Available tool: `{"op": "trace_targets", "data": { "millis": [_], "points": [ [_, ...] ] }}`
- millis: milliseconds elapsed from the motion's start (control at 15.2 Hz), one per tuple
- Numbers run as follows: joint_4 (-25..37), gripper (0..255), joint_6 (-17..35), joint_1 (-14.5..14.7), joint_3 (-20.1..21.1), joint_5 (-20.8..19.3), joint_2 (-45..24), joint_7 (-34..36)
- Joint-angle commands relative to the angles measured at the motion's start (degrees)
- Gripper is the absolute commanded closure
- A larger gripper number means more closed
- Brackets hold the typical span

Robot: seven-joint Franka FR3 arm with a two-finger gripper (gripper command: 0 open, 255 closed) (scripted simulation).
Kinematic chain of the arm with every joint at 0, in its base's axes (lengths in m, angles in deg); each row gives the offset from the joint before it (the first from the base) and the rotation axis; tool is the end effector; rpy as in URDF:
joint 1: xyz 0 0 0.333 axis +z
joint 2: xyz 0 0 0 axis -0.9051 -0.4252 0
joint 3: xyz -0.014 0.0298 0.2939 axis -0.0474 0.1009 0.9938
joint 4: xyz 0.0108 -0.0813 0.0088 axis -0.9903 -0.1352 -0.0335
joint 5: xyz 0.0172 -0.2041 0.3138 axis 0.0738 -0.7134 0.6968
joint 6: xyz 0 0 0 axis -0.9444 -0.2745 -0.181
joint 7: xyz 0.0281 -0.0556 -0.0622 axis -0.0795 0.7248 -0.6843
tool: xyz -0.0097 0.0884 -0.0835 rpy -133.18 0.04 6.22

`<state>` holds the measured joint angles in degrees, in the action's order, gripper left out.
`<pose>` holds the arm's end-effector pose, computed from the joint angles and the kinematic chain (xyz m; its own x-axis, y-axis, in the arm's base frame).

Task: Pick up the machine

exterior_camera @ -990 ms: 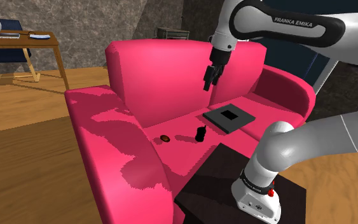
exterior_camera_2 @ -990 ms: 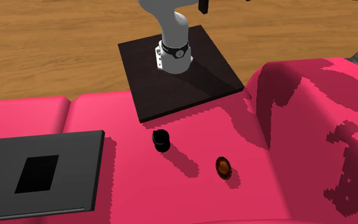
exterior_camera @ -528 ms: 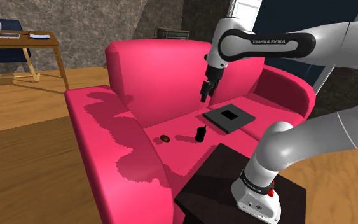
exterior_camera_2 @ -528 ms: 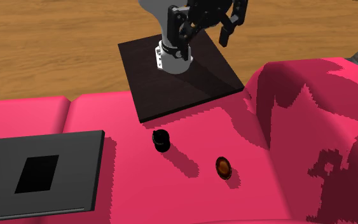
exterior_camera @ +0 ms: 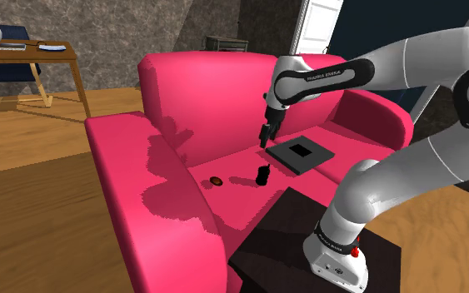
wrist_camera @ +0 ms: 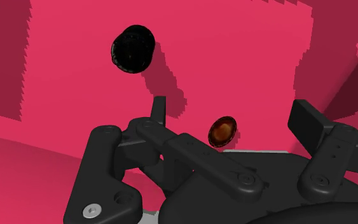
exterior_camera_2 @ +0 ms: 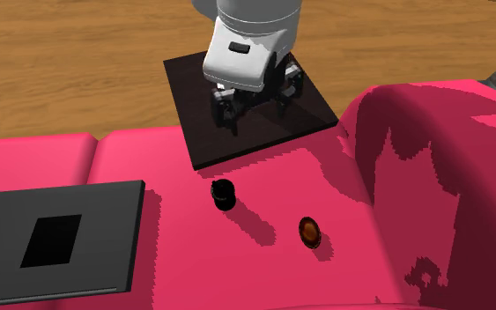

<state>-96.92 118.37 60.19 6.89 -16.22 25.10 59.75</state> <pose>0.3538 -0.0991 0.4083 0.9974 0.0715 0.0034 0.0716 -0.9970 -0.0304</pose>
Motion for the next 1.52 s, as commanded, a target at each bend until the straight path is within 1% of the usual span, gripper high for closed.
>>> {"op": "trace_targets", "data": {
  "millis": [0, 264, 462, 660, 858, 924, 1452],
  "points": [
    [-1.23, 0, 4.00, -0.42, -1.37, -0.43, -3.04, -1.36],
    [-2.05, 0, 11.56, -0.93, -4.19, -0.56, -10.56, -4.39],
    [-1.81, 0, 17.12, -1.05, -6.25, 0.22, -17.01, -7.11],
    [-0.84, 0, 22.38, -1.00, -8.11, 2.17, -24.01, -10.48],
    [0.87, 0, 27.14, -1.09, -9.39, 5.62, -31.46, -14.73],
    [1.40, 0, 28.20, -1.24, -9.51, 6.68, -33.32, -15.90],
    [1.35, 0, 34.40, -1.66, -8.22, 11.74, -39.98, -19.58]
  ]
}}
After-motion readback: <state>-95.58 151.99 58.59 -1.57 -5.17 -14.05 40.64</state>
